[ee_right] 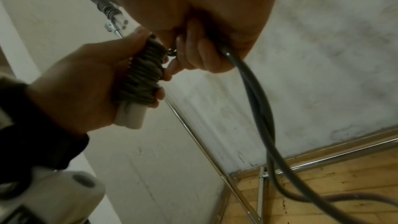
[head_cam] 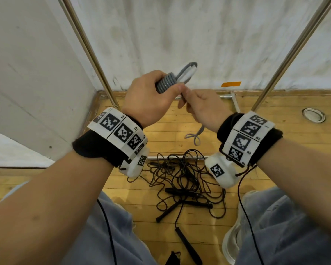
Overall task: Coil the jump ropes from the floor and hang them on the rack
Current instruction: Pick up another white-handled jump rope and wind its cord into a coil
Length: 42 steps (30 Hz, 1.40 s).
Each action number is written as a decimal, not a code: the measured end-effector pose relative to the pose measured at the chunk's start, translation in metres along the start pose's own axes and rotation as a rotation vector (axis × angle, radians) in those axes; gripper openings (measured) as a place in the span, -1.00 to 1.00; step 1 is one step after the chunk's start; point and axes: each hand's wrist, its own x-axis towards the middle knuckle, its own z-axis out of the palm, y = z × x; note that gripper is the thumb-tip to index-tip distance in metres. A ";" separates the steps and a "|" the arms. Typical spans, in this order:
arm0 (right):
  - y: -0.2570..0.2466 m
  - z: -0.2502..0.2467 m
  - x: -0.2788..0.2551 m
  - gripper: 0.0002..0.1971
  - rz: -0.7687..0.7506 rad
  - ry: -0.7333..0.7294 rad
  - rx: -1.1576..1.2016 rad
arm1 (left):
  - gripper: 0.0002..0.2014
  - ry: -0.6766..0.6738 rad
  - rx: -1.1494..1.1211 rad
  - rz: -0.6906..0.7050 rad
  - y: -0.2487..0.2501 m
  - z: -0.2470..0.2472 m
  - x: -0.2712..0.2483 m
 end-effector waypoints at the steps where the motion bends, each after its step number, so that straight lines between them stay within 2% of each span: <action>1: -0.001 0.003 -0.001 -0.57 -0.010 -0.024 -0.009 | -0.75 0.011 0.013 0.001 -0.003 0.000 0.002; 4: -0.005 0.007 -0.004 -0.64 -0.004 -0.094 -0.038 | -0.68 0.033 0.126 0.015 -0.010 -0.001 0.006; 7: -0.007 0.008 -0.009 -0.68 0.030 -0.159 -0.069 | -0.55 -0.008 0.368 0.035 -0.020 -0.004 0.009; 10: -0.005 0.006 -0.012 -0.67 0.026 -0.170 -0.197 | -0.57 -0.066 0.538 0.086 -0.030 -0.003 0.010; 13: -0.005 0.007 -0.014 -0.64 -0.016 -0.214 -0.392 | -0.59 -0.136 0.619 0.035 -0.037 0.001 0.010; 17: -0.011 -0.002 -0.015 -0.63 -0.117 -0.187 -0.572 | -0.69 -0.307 0.657 -0.012 -0.041 0.007 0.008; 20: -0.012 -0.013 -0.014 -0.71 -0.151 -0.181 -0.629 | -0.70 -0.445 0.642 -0.001 -0.039 0.016 0.005; 22: -0.011 -0.015 -0.013 -0.76 -0.170 -0.153 -0.663 | -0.69 -0.501 0.621 0.019 -0.035 0.020 0.002; 26: -0.008 -0.018 -0.010 -0.68 -0.175 -0.063 -0.673 | -0.74 -0.557 0.553 0.109 -0.025 0.026 -0.003; 29: -0.011 -0.024 -0.006 -0.62 -0.151 0.003 -0.680 | -0.82 -0.540 0.489 0.155 -0.019 0.024 -0.006; 33: -0.014 -0.028 -0.003 -0.52 -0.141 0.050 -0.601 | -0.63 -0.438 0.424 0.180 -0.010 0.023 -0.010; 35: -0.014 -0.028 -0.001 -0.48 -0.130 0.070 -0.522 | -0.60 -0.369 0.397 0.179 -0.007 0.022 -0.010; 40: -0.008 -0.037 0.004 -0.49 0.016 0.082 -0.178 | -0.69 -0.254 0.263 0.164 -0.002 0.018 -0.014; 42: -0.006 -0.038 0.006 -0.59 0.083 0.048 0.026 | -0.66 -0.206 0.160 0.136 0.001 0.016 -0.015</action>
